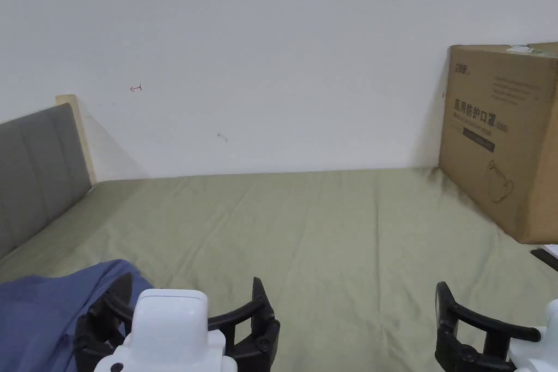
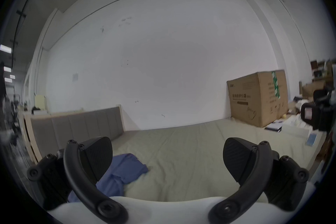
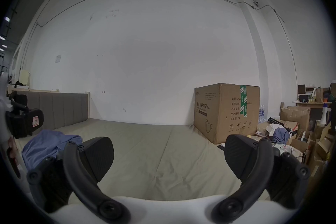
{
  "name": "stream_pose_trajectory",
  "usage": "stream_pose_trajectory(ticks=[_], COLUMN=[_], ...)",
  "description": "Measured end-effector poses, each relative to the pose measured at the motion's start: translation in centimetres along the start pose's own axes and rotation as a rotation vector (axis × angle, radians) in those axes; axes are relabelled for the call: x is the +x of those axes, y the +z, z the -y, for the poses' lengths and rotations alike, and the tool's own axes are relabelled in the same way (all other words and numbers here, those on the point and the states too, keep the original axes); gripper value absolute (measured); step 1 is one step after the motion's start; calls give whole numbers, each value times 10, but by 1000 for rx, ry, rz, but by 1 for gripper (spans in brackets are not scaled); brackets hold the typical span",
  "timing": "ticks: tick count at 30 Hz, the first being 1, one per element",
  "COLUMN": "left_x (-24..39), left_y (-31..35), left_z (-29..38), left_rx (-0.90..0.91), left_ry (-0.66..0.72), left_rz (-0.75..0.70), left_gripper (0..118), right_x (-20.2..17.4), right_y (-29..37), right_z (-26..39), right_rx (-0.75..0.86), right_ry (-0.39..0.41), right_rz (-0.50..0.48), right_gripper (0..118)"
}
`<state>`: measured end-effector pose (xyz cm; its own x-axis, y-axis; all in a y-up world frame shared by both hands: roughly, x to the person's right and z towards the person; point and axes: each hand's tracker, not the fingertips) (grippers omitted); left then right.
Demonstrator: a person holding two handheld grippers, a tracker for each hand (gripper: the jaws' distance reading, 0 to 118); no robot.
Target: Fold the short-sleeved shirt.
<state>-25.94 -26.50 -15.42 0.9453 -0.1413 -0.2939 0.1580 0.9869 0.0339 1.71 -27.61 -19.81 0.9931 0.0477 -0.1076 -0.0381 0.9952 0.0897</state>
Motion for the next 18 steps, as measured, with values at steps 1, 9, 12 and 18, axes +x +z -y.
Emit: stream_pose_trajectory(ticks=[1,9,12,18], left_x=[5,55,52,3], left_y=[0,-9,-15,-17], left_z=[-2,35,30,-5], left_rx=[15,73,2,-67], left_ry=[-66,-1224,-1076,-74], left_rz=[-14,-70,-60,114], left_gripper=[118,118,118,118], right_x=[2,74,74,33], right_y=[-1,-25,-23,-17], right_z=[2,89,98,32], right_rx=[6,-623,-627,-123], right_ry=[-29,-1497,-1392,-246], right_rz=[6,290,293,111], right_gripper=[118,118,118,118])
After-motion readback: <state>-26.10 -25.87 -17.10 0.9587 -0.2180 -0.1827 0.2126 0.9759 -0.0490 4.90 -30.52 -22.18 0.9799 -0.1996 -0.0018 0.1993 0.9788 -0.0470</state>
